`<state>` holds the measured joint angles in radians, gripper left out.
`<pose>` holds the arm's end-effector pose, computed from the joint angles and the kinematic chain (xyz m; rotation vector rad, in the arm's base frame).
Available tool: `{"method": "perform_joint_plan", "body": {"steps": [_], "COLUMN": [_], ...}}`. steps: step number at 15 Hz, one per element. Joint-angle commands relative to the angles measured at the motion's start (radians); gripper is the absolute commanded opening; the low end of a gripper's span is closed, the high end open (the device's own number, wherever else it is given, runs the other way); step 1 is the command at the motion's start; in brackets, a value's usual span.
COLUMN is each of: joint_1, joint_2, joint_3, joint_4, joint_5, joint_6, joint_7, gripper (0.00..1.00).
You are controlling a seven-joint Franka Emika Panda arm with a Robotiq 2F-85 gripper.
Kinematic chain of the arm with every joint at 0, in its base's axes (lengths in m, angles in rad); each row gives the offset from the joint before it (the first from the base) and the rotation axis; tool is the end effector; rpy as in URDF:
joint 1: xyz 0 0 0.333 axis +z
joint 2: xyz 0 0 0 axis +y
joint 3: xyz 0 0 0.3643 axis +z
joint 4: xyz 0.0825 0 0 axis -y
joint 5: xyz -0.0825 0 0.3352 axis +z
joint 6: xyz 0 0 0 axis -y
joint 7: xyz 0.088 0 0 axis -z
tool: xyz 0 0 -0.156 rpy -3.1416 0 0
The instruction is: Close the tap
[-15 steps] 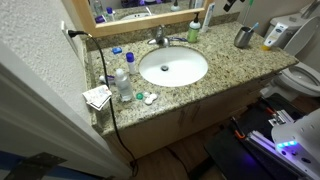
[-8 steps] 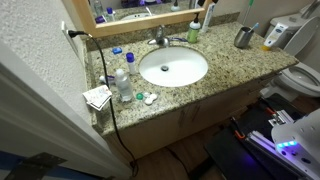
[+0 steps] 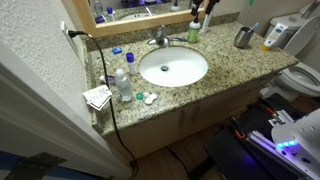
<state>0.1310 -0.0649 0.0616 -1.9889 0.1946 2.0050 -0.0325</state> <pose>0.4895 0.1167 0.5167 -2.9500 -0.2220 -0.0986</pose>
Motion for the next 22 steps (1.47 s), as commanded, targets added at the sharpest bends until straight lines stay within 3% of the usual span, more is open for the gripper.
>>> {"method": "perform_joint_plan", "body": {"steps": [1, 4, 5, 9, 12, 18, 19, 20, 22], "joint_1": [-0.017, -0.023, -0.017, -0.017, -0.019, 0.004, -0.002, -0.006, -0.005], "joint_2": [0.194, 0.294, 0.219, 0.303, 0.434, 0.664, 0.665, 0.617, 0.648], "joint_3": [0.008, 0.007, 0.012, 0.009, 0.012, -0.014, -0.009, -0.001, -0.002], "joint_4": [0.228, 0.384, 0.256, 0.375, 0.482, 0.760, 0.774, 0.673, 0.732], "joint_5": [0.014, 0.012, -0.003, -0.025, -0.012, -0.079, -0.069, -0.063, -0.063], "joint_6": [-0.118, -0.161, -0.091, -0.176, -0.272, -0.284, -0.273, -0.233, -0.240], "joint_7": [0.045, 0.114, 0.091, 0.123, 0.121, 0.247, 0.250, 0.225, 0.238], "gripper": [1.00, 1.00, 1.00, 1.00, 1.00, 1.00, 1.00, 1.00, 1.00]}}
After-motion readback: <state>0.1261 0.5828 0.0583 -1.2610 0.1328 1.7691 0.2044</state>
